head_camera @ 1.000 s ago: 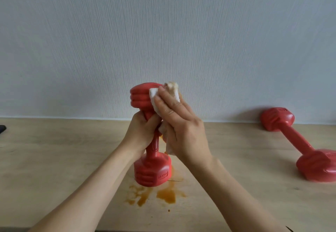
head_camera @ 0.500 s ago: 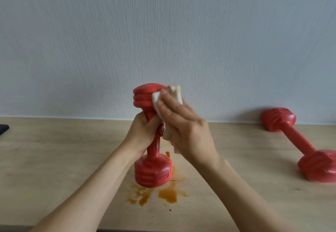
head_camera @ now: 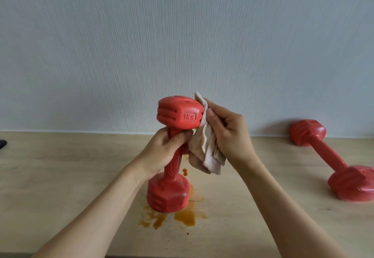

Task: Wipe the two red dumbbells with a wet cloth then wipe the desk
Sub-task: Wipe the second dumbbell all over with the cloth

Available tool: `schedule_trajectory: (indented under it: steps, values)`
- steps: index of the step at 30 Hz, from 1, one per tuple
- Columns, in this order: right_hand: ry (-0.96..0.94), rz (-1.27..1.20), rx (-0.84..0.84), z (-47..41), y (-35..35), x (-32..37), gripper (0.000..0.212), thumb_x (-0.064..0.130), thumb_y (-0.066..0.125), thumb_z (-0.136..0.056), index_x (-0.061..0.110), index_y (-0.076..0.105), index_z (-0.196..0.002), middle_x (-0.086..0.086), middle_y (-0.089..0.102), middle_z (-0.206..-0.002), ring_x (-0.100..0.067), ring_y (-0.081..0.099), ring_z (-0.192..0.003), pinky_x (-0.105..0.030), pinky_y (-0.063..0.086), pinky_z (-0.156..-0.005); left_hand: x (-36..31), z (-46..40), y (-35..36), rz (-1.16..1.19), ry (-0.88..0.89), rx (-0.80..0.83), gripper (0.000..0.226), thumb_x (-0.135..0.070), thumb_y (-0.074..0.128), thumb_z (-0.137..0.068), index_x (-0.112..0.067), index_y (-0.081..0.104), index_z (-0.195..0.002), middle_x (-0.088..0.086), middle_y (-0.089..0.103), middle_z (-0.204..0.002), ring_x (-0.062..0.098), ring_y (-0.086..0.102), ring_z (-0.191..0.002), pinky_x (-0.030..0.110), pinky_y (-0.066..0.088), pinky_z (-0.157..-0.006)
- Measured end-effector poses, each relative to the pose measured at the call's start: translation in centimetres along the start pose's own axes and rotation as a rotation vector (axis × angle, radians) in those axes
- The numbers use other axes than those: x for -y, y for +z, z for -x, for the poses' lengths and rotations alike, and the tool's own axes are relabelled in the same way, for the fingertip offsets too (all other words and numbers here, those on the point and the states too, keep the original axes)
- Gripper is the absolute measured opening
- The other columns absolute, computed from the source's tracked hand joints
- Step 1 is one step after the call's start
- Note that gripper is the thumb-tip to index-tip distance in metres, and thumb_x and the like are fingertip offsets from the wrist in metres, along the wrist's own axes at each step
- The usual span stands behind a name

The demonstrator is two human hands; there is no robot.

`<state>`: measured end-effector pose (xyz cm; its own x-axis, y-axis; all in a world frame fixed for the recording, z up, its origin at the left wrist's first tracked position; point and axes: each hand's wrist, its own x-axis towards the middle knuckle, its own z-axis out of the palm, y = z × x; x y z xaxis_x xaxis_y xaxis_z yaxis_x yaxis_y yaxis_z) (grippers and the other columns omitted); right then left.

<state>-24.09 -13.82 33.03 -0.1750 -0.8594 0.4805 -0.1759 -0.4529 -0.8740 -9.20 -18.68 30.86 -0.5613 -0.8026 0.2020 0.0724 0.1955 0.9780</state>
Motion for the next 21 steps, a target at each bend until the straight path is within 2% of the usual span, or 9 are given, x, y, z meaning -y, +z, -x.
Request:
schedule_trajectory:
  steps: [2, 3, 5, 7, 11, 14, 16, 19, 21]
  values:
    - [-0.003, 0.014, -0.043, 0.2, 0.1, 0.1, 0.031, 0.005, 0.051, -0.094, 0.003, 0.058, -0.125, -0.004, 0.066, -0.115, -0.008, 0.061, -0.11, -0.024, 0.047, -0.095, 0.1, -0.1, -0.4, -0.015, -0.037, -0.053, 0.03, -0.036, 0.065, -0.077, -0.012, 0.064, -0.095, 0.001, 0.066, -0.082, 0.013, 0.063, -0.079, 0.032, 0.053, -0.075]
    - [-0.007, 0.05, -0.066, 0.4, 0.4, 0.1, 0.03, 0.008, 0.055, -0.093, 0.006, 0.06, -0.123, -0.003, 0.066, -0.116, -0.008, 0.06, -0.111, -0.028, 0.047, -0.098, 0.0, -0.2, -0.6, -0.024, -0.037, -0.109, 0.033, -0.037, 0.066, -0.071, -0.014, 0.064, -0.096, -0.001, 0.067, -0.083, 0.013, 0.064, -0.08, 0.033, 0.054, -0.075]
    - [-0.041, 0.13, -0.104, 1.0, 1.1, 0.2, 0.028, 0.012, 0.061, -0.089, 0.013, 0.065, -0.116, 0.003, 0.063, -0.12, -0.004, 0.057, -0.114, -0.027, 0.043, -0.103, -0.1, -0.3, -1.0, -0.037, -0.022, -0.215, 0.028, -0.034, 0.068, -0.068, -0.016, 0.065, -0.089, -0.005, 0.068, -0.071, 0.012, 0.066, -0.069, 0.03, 0.055, -0.065]
    - [-0.168, 0.265, -0.124, 1.7, 2.2, 0.0, 0.026, 0.016, 0.064, -0.087, 0.015, 0.067, -0.113, 0.008, 0.06, -0.121, -0.002, 0.055, -0.117, -0.021, 0.042, -0.102, -0.2, -0.3, -1.2, -0.065, -0.02, -0.285, 0.012, -0.025, 0.069, -0.077, -0.014, 0.066, -0.082, -0.004, 0.067, -0.061, 0.01, 0.065, -0.06, 0.026, 0.051, -0.059]
    - [-0.468, 0.612, -0.215, 1.9, 3.8, -0.4, 0.024, 0.026, 0.058, -0.09, 0.017, 0.071, -0.108, -0.004, 0.064, -0.117, -0.02, 0.064, -0.102, -0.036, 0.055, -0.077, -0.2, -0.2, -1.1, -0.173, 0.01, -0.33, 0.013, -0.015, 0.06, -0.088, -0.012, 0.06, -0.075, -0.007, 0.057, -0.048, 0.005, 0.055, -0.047, 0.017, 0.043, -0.05]
    - [-0.632, 0.826, -0.325, 1.1, 4.3, 0.5, 0.016, 0.025, 0.06, -0.091, 0.017, 0.073, -0.097, -0.004, 0.067, -0.105, -0.027, 0.061, -0.082, -0.035, 0.051, -0.059, -0.3, 0.1, -0.6, -0.255, 0.032, -0.331, 0.014, -0.011, 0.055, -0.088, -0.012, 0.058, -0.074, -0.007, 0.056, -0.048, 0.005, 0.054, -0.046, 0.016, 0.041, -0.047]
    - [-0.648, 0.855, -0.339, 0.7, 4.5, 0.9, 0.017, 0.026, 0.058, -0.092, 0.018, 0.073, -0.096, -0.003, 0.067, -0.101, -0.027, 0.058, -0.08, -0.034, 0.049, -0.057, -0.1, 0.0, -0.3, -0.326, 0.055, -0.367, 0.012, -0.011, 0.055, -0.086, -0.013, 0.057, -0.074, -0.002, 0.058, -0.053, 0.01, 0.057, -0.051, 0.021, 0.042, -0.049]
    - [-0.582, 0.782, -0.309, 0.7, 4.2, 0.8, 0.016, 0.022, 0.059, -0.091, 0.017, 0.071, -0.1, -0.002, 0.064, -0.101, -0.027, 0.057, -0.081, -0.035, 0.047, -0.065, 0.2, -0.2, -0.1, -0.31, 0.064, -0.394, 0.013, -0.024, 0.058, -0.083, -0.011, 0.056, -0.08, 0.009, 0.057, -0.058, 0.017, 0.057, -0.058, 0.029, 0.042, -0.054]
    - [-0.481, 0.654, -0.28, 0.7, 3.7, 0.3, 0.016, 0.019, 0.058, -0.091, 0.015, 0.07, -0.101, -0.001, 0.062, -0.101, -0.027, 0.058, -0.085, -0.037, 0.048, -0.071, 0.4, -0.2, 0.0, -0.274, 0.044, -0.383, 0.016, -0.024, 0.06, -0.084, -0.009, 0.056, -0.079, 0.002, 0.053, -0.054, 0.016, 0.055, -0.055, 0.032, 0.041, -0.056]
